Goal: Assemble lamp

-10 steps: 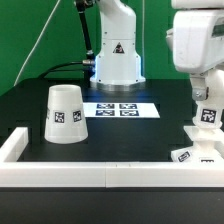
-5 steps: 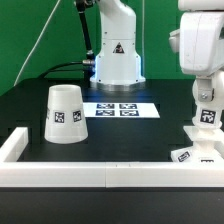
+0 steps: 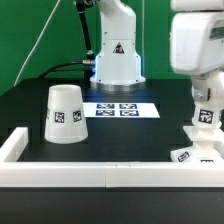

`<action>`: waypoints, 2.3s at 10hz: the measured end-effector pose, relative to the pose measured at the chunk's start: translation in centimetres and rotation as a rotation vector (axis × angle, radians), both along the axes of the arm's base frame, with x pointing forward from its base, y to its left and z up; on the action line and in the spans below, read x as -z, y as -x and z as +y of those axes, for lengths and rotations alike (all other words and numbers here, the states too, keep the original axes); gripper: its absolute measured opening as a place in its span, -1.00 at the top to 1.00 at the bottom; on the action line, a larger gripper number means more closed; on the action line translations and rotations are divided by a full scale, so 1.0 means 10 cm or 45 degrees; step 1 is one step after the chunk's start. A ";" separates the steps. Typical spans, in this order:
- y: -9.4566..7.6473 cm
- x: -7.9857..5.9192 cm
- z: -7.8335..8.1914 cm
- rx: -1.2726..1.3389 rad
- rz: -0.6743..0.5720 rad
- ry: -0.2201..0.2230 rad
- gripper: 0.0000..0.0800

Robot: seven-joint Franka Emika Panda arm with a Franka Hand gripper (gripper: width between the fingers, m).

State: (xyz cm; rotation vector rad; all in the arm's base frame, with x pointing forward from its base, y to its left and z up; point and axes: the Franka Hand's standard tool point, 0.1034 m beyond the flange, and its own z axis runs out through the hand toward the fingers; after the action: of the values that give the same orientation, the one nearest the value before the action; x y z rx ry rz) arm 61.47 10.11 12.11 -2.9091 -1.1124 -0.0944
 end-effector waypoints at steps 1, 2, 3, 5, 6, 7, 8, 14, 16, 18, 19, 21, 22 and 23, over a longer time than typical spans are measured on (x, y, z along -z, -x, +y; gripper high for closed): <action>0.00 0.00 -0.01 0.087 -0.014 -0.012 -0.44; -0.01 0.00 -0.01 0.192 -0.026 -0.023 -0.45; -0.01 0.00 -0.01 0.312 -0.035 -0.039 -0.45; -0.02 0.00 -0.01 0.500 -0.036 -0.056 -0.45; -0.02 0.00 -0.01 0.625 -0.029 -0.065 -0.45; -0.03 0.00 -0.02 0.746 -0.023 -0.073 -0.45; -0.03 0.00 -0.03 0.853 -0.016 -0.081 -0.45; -0.03 0.00 -0.08 1.465 0.036 -0.132 -0.45; -0.01 0.01 -0.09 1.678 0.070 -0.154 -0.45; 0.01 0.01 -0.09 1.896 0.124 -0.171 -0.45; 0.02 0.02 -0.08 2.025 0.154 -0.185 -0.45; 0.03 0.02 -0.08 2.172 0.188 -0.197 -0.45; 0.04 0.02 -0.07 2.251 0.207 -0.199 -0.45; 0.04 0.02 -0.06 2.313 0.226 -0.208 -0.45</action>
Offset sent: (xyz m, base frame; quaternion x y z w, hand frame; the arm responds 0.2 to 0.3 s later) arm -0.0089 -0.0028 -0.0049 0.0034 0.0133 0.2331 0.9724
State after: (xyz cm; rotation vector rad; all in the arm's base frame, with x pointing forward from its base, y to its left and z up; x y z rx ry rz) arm 61.03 9.49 11.87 -2.5478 1.5575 0.0538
